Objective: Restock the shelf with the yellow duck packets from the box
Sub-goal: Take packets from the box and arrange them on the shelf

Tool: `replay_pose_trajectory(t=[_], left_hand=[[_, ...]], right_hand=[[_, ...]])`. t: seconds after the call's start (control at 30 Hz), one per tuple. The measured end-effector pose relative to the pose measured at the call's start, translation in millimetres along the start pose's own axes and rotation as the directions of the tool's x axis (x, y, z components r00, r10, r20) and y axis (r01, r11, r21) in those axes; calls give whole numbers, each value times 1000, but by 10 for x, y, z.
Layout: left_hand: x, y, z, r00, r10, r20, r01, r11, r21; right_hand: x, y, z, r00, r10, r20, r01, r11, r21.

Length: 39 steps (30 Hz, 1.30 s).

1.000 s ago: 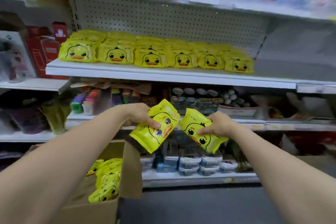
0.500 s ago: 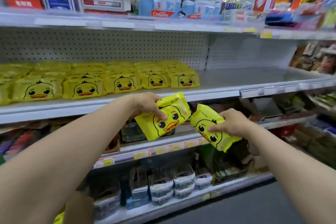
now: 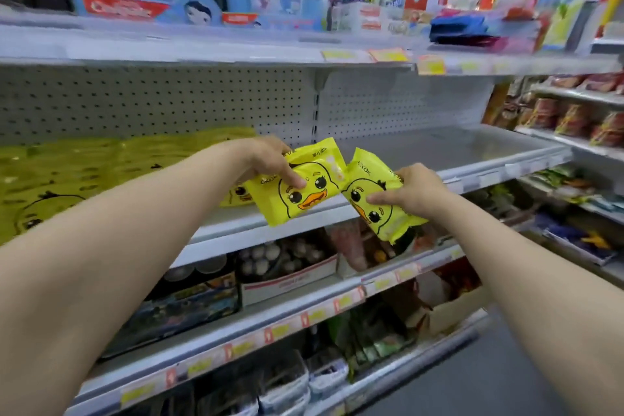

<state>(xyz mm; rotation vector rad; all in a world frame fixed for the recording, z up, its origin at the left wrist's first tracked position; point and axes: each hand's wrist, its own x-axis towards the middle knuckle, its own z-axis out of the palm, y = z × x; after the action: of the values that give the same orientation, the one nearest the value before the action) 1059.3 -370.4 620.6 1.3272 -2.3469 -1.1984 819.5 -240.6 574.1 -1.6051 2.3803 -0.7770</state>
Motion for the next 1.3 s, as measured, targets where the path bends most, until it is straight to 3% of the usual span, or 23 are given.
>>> replay_pose_trajectory(t=[0.3, 0.47, 0.63, 0.77, 1.03, 1.3], left_hand=[[1027, 446, 288, 975, -202, -88, 205, 978, 25], [1446, 764, 308, 951, -97, -294, 147, 977, 153], [1646, 716, 415, 922, -87, -377, 210, 931, 298], [1800, 692, 262, 897, -90, -432, 234, 926, 295], [2300, 516, -194, 923, -71, -379, 224, 899, 376], [2800, 266, -547, 937, -32, -349, 219, 831, 511]], right_hand=[[1087, 875, -191, 990, -68, 123, 66, 998, 17], [1660, 1112, -353, 974, -144, 172, 140, 989, 39], [2053, 1209, -273, 960, -209, 185, 199, 977, 76], [2294, 1161, -205, 911, -283, 300, 266, 959, 97], [2734, 753, -172, 851, -390, 353, 370, 920, 126], [3148, 567, -76, 860, -425, 283, 425, 903, 65]])
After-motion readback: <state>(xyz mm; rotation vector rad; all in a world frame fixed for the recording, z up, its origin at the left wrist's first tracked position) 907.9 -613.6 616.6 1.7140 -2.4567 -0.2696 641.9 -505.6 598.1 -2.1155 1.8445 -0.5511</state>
